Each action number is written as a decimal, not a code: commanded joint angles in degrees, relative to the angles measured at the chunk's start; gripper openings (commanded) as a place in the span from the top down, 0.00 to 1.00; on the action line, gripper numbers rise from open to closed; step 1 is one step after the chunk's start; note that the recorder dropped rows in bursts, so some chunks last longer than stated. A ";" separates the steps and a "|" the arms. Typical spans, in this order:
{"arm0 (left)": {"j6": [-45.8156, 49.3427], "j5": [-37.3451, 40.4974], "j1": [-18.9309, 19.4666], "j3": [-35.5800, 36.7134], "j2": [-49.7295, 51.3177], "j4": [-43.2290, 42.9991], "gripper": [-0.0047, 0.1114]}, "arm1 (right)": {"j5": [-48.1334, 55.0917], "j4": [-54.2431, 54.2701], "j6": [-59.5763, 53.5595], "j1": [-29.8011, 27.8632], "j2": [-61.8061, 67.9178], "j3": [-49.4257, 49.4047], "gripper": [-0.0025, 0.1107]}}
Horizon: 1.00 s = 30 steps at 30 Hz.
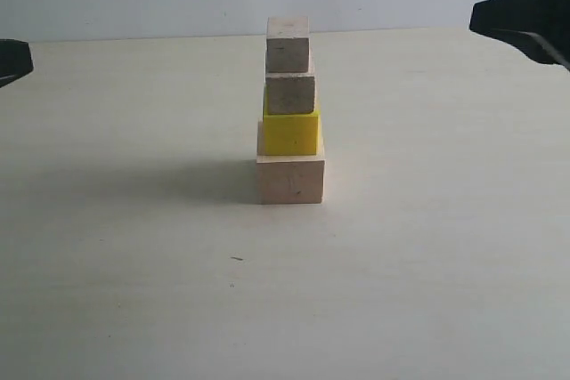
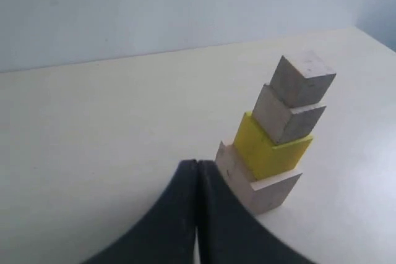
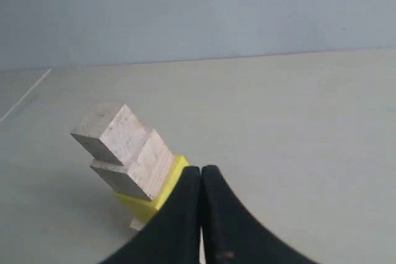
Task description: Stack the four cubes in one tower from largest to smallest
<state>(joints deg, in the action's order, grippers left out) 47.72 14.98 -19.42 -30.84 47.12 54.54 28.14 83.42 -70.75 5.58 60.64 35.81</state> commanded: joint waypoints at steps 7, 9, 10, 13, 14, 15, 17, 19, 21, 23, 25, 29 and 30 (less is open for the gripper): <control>0.05 -0.38 0.09 0.13 -1.15 0.50 0.96 | 0.55 -0.34 0.94 -0.26 -6.34 -0.18 0.98; 0.05 -0.38 0.09 0.13 -1.15 0.50 0.96 | 0.55 -0.34 0.94 -0.26 -6.64 -0.18 0.98; 0.05 -0.38 0.09 0.13 -1.15 0.50 0.96 | 0.55 -0.34 0.94 -0.26 -6.64 -0.18 0.98; 0.05 -0.38 0.09 0.13 -1.15 0.50 0.96 | 0.55 -0.34 0.94 -0.26 -6.64 -0.18 0.98; 0.05 -0.38 0.09 0.13 -1.15 0.50 0.96 | 0.55 -0.34 0.94 -0.26 -6.64 -0.18 0.98; 0.05 -0.38 0.09 0.13 -1.15 0.50 0.96 | 0.55 -0.34 0.94 -0.26 -6.64 -0.18 0.98; 0.05 -0.38 0.09 0.13 -1.15 0.50 0.96 | 0.55 -0.34 0.94 -0.26 -6.64 -0.18 0.98; 0.05 -0.38 0.09 0.13 -1.15 0.50 0.96 | -2.26 -0.34 0.94 1.72 -6.65 -0.18 0.98; 0.05 -0.38 0.09 0.13 -1.15 0.50 0.96 | -6.08 -0.34 0.94 4.95 -6.65 -0.18 0.98; 0.05 -0.38 0.09 0.13 -1.15 0.50 0.96 | -4.53 -0.34 0.94 5.81 -6.65 -0.18 0.98; 0.05 -0.38 0.09 0.13 -2.32 0.50 0.96 | -4.28 -0.34 0.94 5.81 -6.65 -0.18 0.98; 0.05 -0.38 0.22 0.13 -8.16 0.50 0.96 | -4.28 -0.34 0.94 5.81 -6.65 -0.18 0.98; 0.05 -0.38 0.67 0.13 -9.90 0.50 0.96 | -4.28 -0.34 0.94 5.81 -6.65 -0.18 0.98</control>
<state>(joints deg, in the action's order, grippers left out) 47.72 14.98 -19.42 -30.74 40.93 54.54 23.66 83.25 -69.81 11.30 54.23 35.81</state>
